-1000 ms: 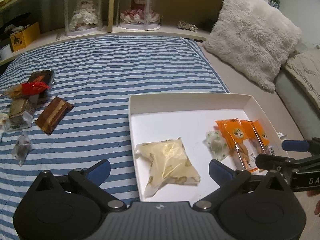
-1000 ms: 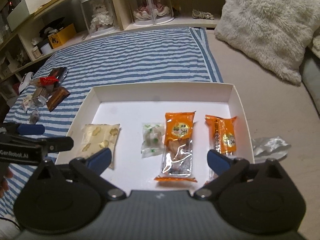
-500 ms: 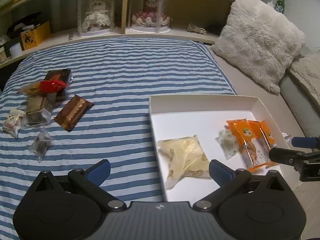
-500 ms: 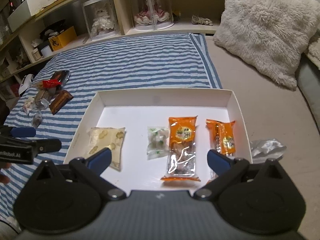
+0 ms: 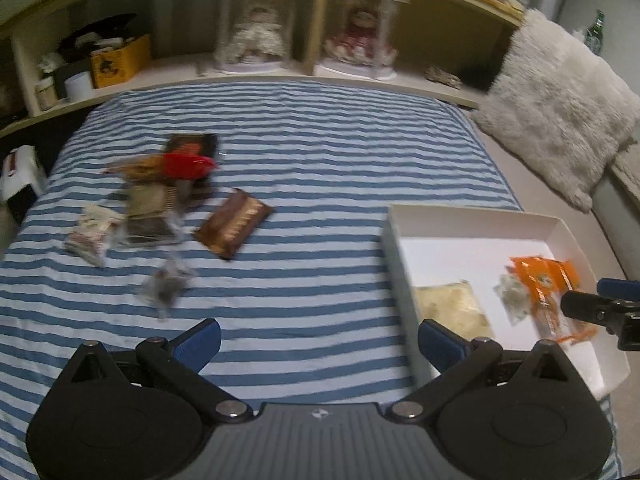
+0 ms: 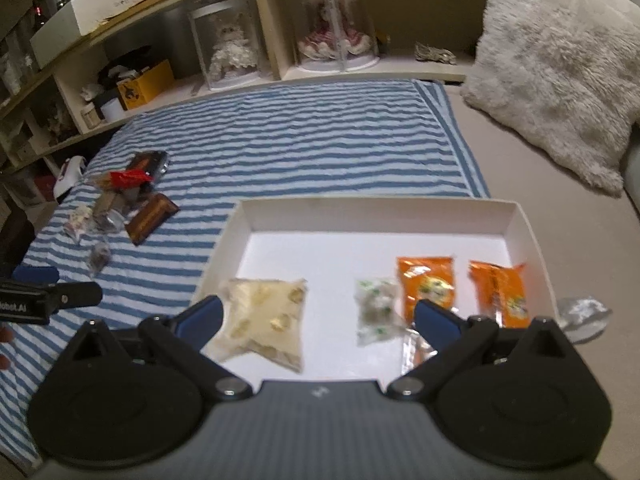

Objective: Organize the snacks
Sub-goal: 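Move both open tools away from the tray toward the snacks on the bed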

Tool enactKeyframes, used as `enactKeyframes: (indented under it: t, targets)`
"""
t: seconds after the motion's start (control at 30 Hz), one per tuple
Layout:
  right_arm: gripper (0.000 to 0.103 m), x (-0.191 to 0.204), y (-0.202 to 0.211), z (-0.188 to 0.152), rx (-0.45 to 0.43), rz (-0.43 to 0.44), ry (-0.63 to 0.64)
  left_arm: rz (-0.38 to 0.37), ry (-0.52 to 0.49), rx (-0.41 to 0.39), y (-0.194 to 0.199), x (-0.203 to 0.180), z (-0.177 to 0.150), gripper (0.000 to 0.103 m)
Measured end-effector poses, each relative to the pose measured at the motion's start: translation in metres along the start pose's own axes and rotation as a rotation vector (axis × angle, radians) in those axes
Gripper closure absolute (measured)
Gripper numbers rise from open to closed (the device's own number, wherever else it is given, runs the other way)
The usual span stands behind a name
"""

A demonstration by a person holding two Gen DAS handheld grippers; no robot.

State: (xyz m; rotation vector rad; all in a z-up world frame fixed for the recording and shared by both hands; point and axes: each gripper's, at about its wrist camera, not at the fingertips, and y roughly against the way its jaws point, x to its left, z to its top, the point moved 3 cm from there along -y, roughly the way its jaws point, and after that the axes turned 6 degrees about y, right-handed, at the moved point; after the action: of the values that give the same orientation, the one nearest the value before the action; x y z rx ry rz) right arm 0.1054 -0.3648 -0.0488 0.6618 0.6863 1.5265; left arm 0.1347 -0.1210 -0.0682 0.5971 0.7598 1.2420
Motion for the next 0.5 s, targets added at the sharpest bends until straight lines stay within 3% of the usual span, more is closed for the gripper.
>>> enactKeyframes:
  t: [0.5]
  targets:
    - [0.001, 0.081, -0.030, 0.034, -0.029, 0.084, 0.056, 0.092, 0.054, -0.049, 0.013, 0.094, 0.024, 0.000]
